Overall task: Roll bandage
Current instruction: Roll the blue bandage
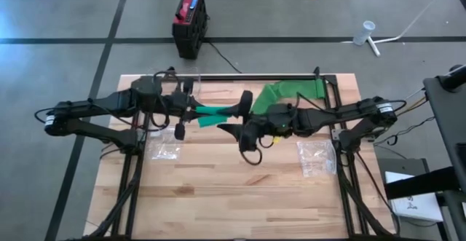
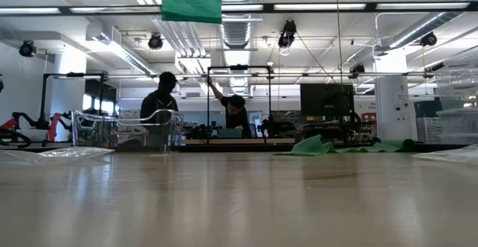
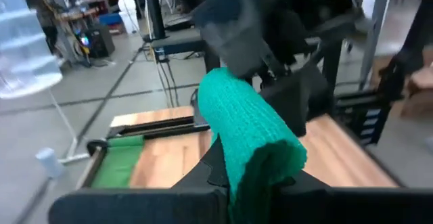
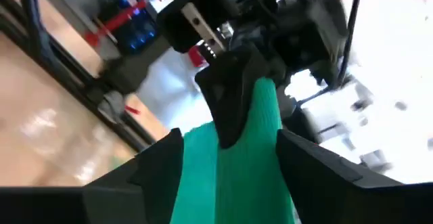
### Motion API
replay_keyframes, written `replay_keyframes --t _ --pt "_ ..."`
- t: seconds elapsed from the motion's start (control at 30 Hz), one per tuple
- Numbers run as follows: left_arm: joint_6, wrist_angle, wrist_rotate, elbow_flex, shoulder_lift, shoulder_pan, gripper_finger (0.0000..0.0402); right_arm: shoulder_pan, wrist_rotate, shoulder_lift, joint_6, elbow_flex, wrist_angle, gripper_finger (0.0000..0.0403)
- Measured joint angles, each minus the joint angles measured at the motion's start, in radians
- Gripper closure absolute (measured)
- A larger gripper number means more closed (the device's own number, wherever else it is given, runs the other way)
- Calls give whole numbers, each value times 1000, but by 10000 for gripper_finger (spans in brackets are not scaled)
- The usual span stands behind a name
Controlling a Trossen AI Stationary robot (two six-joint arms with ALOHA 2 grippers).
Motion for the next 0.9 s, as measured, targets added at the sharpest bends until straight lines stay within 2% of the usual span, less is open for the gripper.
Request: replay_keyframes --t 0.13,0.33,0.67,0.9 --pt "-113 13 8 0 3 -1 390 10 52 29 -158 1 29 196" --pt "-218 8 46 0 3 -2 390 13 78 40 -291 1 85 210" --pt "-223 -1 52 0 4 -7 390 9 97 33 -344 1 76 217" --pt "-237 -3 95 0 4 -7 390 9 100 37 -353 1 71 231"
